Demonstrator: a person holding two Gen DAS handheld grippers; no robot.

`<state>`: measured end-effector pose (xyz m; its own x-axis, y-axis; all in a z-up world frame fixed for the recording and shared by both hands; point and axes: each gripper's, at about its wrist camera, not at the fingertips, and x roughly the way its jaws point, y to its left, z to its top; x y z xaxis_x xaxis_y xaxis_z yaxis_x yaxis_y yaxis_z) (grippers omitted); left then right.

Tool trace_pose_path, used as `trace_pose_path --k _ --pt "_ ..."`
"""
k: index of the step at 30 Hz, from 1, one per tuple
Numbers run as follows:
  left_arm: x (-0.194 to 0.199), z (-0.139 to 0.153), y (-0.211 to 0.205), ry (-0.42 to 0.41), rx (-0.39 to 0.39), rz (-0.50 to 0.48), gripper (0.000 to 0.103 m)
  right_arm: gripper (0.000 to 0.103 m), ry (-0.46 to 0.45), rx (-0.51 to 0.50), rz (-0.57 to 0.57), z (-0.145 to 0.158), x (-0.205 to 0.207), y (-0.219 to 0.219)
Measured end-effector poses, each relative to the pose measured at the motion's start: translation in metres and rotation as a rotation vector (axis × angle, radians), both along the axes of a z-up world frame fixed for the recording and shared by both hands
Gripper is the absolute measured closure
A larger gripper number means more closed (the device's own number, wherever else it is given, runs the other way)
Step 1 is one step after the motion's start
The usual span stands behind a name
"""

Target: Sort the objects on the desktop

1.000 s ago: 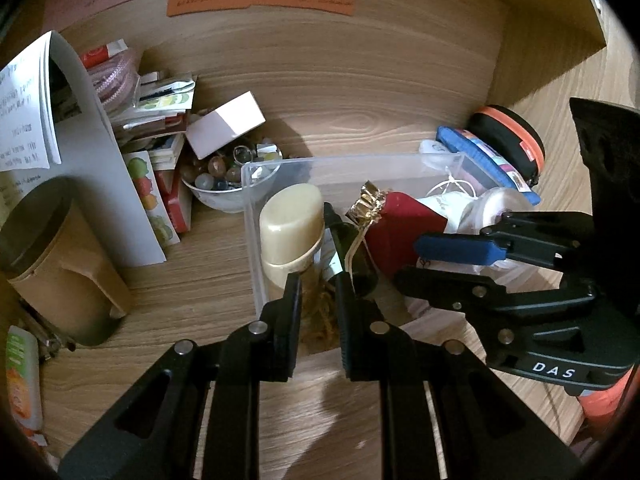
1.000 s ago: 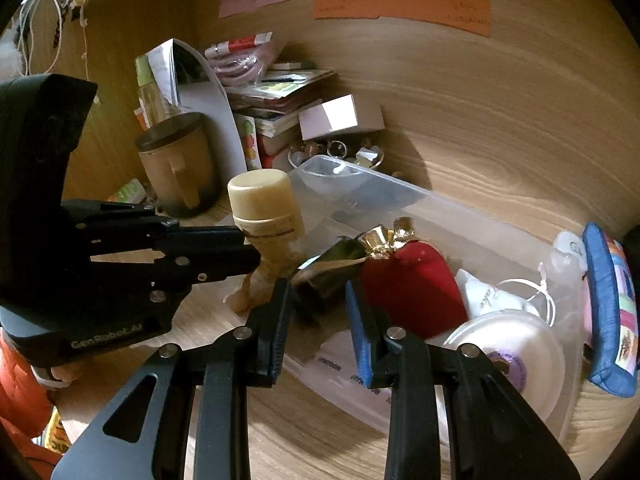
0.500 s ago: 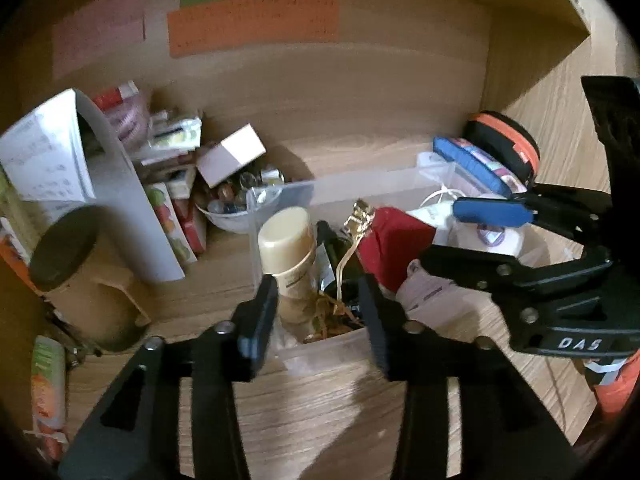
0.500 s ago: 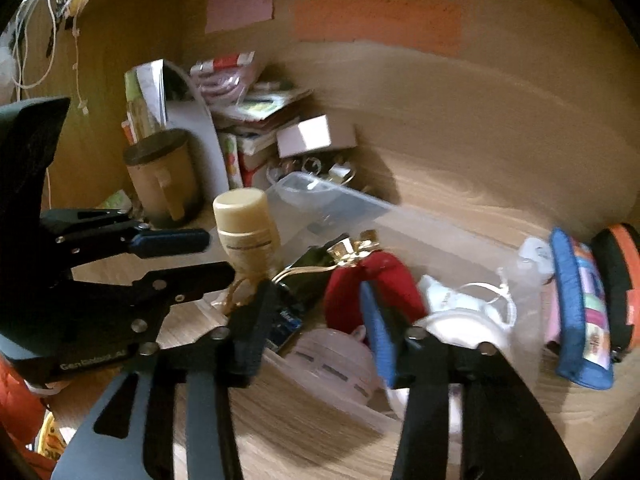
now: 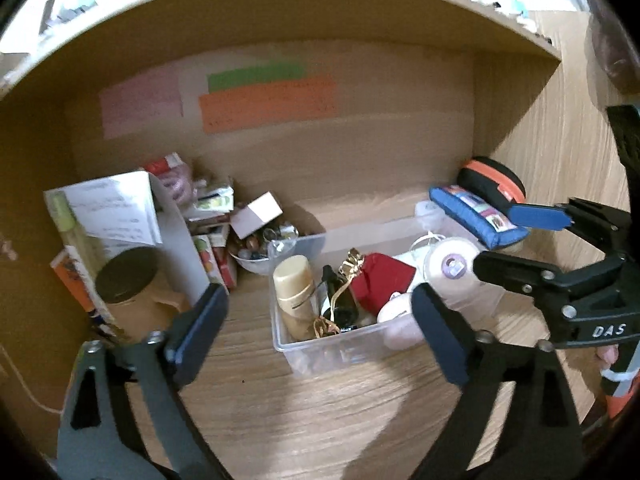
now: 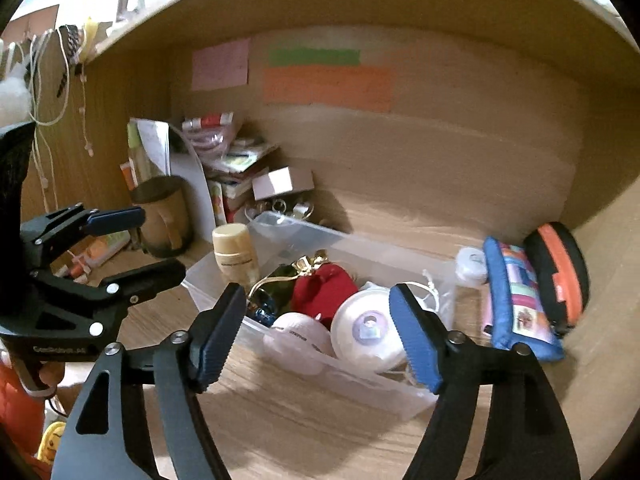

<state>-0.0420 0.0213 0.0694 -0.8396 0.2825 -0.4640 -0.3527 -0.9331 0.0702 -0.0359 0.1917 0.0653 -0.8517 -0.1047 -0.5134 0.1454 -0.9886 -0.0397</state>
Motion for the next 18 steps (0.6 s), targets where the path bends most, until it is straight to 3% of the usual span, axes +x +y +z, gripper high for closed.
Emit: trace_pose_path --k 1,12,18 --pt "0.004 0.002 0.000 0.003 0.004 0.005 0.005 0.021 0.015 -0.002 -0.014 0.002 0.006 0.000" --pt "0.039 0.012 -0.005 0.033 0.057 0.133 0.001 0.014 0.113 -0.025 -0.109 0.009 0.061 0.006" --pt "0.048 0.004 -0.003 0.003 0.078 0.126 0.001 0.008 0.137 -0.025 -0.134 0.005 0.083 0.004"
